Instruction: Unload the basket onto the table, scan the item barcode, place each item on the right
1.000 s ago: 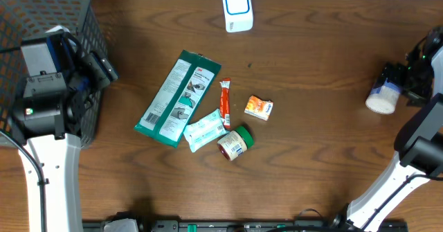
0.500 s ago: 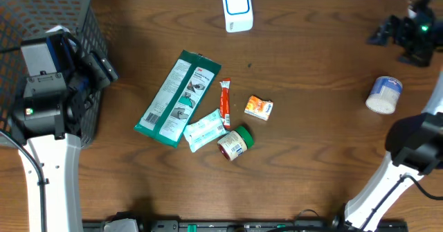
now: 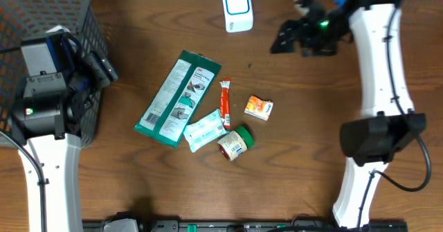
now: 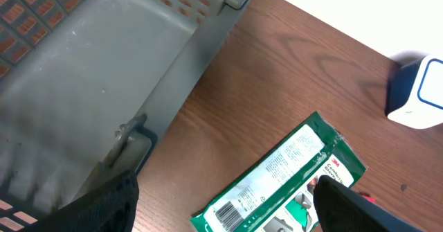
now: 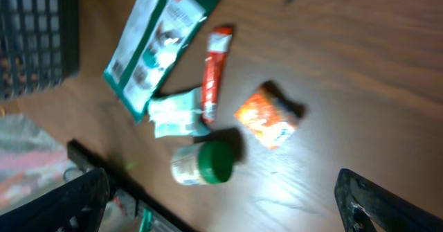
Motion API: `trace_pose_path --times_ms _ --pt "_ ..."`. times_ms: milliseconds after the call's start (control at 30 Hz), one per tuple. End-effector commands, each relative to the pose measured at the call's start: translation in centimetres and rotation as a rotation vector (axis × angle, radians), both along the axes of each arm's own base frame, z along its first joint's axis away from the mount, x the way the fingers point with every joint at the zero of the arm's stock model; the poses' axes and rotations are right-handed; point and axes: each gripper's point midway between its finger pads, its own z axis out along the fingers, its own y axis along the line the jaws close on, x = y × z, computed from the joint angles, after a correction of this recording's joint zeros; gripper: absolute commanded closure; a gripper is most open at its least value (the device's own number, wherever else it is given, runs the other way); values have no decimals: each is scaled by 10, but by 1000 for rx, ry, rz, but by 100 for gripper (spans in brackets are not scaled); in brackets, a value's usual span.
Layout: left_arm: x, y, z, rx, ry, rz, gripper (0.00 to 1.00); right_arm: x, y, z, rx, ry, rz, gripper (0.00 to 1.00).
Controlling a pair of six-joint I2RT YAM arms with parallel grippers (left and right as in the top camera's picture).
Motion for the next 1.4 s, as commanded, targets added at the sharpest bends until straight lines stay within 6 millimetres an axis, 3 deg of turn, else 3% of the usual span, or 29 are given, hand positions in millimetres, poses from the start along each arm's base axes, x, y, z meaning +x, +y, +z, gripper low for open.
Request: trace_pose_path --times_ms 0,100,300,400,533,667,800,900,1000,1067,1167,1367 --pt "-1 5 4 17 -5 10 17 -19 43 11 23 23 35 1" --pt "-1 5 4 17 -5 10 17 -42 84 6 -10 93 25 7" --pt "-1 5 4 17 -5 10 17 -80 115 -43 -226 305 -205 9" --pt "-1 5 4 17 -5 10 17 -96 119 -65 -278 391 -255 10" --pt "-1 5 4 17 -5 10 17 -115 111 -98 -361 506 -318 11" --pt "-1 5 4 17 -5 10 17 -122 99 -119 -406 582 -404 12" --pt "-1 5 4 17 -5 10 17 -123 103 -134 -379 609 -418 11" --pt "-1 5 4 17 -5 10 17 -112 90 -134 -383 594 -450 11" --pt "-1 5 4 17 -5 10 17 -107 46 -108 -387 606 -552 11" --pt "-1 5 4 17 -5 10 17 -108 32 -92 -386 549 -578 11" --pt "-1 5 4 17 -5 10 17 -119 20 -72 -371 489 -592 11" --pt "-1 5 4 17 -5 10 17 -148 -1 -53 -236 389 -683 9"
